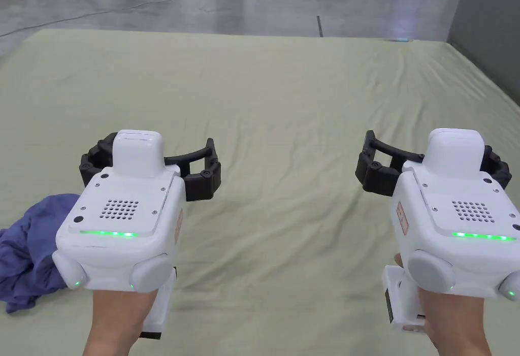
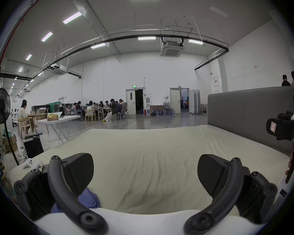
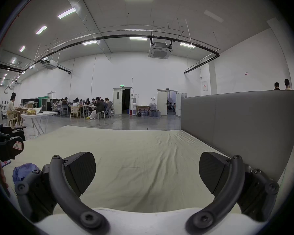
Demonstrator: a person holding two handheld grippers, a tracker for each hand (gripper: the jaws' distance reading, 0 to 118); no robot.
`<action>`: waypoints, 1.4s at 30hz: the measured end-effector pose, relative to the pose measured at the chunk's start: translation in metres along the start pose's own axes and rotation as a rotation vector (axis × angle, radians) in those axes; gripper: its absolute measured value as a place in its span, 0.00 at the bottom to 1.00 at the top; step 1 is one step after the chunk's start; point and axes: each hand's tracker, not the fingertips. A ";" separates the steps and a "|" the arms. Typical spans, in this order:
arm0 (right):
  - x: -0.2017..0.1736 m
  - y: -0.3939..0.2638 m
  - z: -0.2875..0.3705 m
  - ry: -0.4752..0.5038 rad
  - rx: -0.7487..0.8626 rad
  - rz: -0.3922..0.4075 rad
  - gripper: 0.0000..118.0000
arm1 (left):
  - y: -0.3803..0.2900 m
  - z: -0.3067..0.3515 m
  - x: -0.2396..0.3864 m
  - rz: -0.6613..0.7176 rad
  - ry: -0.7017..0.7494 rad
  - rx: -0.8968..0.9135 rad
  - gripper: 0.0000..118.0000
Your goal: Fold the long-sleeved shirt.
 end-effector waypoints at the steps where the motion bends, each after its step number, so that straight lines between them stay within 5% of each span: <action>1: 0.000 0.000 0.000 0.002 -0.001 0.001 1.00 | 0.000 0.000 0.001 -0.003 0.003 0.001 1.00; 42: 0.002 0.001 0.000 -0.004 0.002 0.007 1.00 | 0.005 -0.003 0.006 -0.005 -0.035 0.002 1.00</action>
